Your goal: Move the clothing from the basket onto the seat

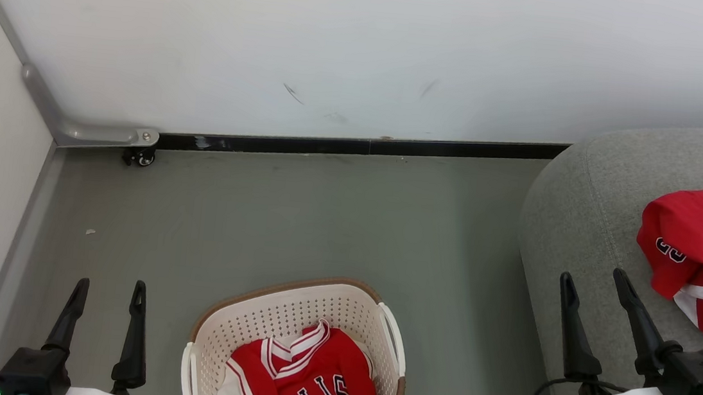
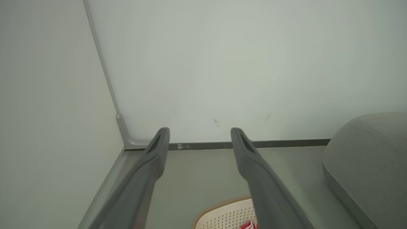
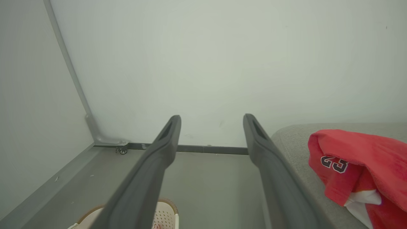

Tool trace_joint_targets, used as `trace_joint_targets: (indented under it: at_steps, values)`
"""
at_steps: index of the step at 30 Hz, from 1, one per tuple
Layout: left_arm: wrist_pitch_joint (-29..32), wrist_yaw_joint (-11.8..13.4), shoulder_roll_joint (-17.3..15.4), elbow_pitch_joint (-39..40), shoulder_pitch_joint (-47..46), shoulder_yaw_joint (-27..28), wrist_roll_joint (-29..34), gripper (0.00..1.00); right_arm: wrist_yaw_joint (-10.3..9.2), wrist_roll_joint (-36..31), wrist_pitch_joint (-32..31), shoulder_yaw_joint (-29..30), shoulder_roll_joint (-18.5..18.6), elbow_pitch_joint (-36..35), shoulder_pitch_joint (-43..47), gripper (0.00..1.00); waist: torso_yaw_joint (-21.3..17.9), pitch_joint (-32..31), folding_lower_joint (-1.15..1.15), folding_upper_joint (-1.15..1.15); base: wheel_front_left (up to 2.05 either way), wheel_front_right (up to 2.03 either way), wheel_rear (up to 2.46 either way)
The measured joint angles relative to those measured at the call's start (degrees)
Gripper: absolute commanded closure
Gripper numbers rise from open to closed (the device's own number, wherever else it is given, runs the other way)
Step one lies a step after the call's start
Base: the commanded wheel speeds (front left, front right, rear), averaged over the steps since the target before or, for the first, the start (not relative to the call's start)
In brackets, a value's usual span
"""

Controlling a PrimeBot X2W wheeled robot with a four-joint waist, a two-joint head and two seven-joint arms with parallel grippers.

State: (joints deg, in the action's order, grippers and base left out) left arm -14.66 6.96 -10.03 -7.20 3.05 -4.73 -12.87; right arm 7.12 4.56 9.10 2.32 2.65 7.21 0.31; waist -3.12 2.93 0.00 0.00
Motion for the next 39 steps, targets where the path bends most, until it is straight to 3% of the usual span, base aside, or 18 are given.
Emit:
trace_joint_targets:
  at_steps: [16, 39]
  values:
    - [0.0, -0.52, -0.23, 0.47, -0.08, -0.76, 0.48, 0.0, 0.0, 1.07, -0.64, -0.54, -0.1, -1.79, 0.8, 0.0, -0.07, 1.96, 0.0, 0.0, 0.0, 0.0, 0.0]
    - [2.66, -6.58, -1.89, -7.47, -9.85, -9.01, 4.64, 0.0, 0.0, 0.97, -0.77, 2.93, -0.21, -5.65, -0.73, 0.0, -2.01, 8.27, 0.0, 0.0, 0.0, 0.0, 0.0]
